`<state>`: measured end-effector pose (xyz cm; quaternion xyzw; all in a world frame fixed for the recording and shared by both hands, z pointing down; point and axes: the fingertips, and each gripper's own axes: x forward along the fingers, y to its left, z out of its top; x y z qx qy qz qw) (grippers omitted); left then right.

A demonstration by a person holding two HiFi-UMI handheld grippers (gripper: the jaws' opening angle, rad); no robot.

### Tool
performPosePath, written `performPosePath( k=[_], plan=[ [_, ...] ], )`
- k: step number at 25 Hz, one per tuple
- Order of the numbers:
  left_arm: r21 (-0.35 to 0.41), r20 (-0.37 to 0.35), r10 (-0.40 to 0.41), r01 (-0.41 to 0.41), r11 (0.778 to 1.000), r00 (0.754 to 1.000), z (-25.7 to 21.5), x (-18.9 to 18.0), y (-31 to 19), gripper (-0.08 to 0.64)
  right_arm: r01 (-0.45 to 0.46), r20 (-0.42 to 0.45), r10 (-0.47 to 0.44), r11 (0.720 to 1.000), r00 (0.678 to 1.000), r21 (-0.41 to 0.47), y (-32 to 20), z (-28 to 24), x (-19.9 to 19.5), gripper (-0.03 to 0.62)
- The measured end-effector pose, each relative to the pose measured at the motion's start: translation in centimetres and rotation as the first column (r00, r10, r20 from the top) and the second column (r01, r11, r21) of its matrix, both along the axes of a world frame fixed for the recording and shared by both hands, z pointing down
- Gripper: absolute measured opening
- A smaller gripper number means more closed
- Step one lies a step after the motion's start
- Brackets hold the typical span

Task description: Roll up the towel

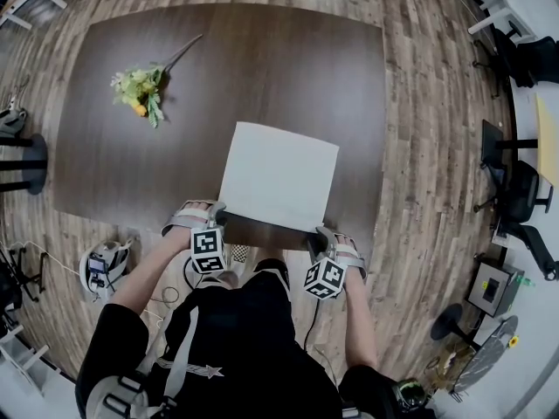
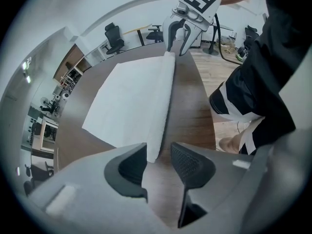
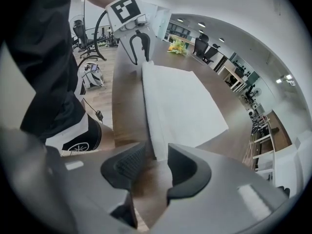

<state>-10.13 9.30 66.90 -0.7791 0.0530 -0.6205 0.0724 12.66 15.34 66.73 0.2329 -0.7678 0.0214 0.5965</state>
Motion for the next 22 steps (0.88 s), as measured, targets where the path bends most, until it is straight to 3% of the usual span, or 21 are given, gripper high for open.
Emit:
performPosePath(
  k=[3,12,16,22],
  plan=[
    [0.017,0.007,0.0,0.0,1.0,1.0,0.2,-0.1,-0.5,0.127,0.013,0.0,-0.013,1.0,1.0,-0.01,0.0,0.5,-0.1,0.146],
    [0.0,0.042,0.021,-0.021,1.0,0.999,1.2,0.5,-1.3,0.119,0.043,-0.005,-0.043,0.998,0.999,-0.038,-0.8,1.5,0.4,0.107],
    [-0.005,0.051,0.027,-0.027,1.0,0.998,1.3,0.5,-1.3,0.06,0.055,-0.005,-0.056,0.997,0.998,-0.046,-1.1,1.5,0.4,0.077],
    [0.016,0.06,0.027,-0.028,0.999,0.998,1.2,0.5,-1.2,0.037,0.074,-0.024,-0.074,0.997,0.997,-0.017,-1.1,1.5,0.5,0.036]
  ],
)
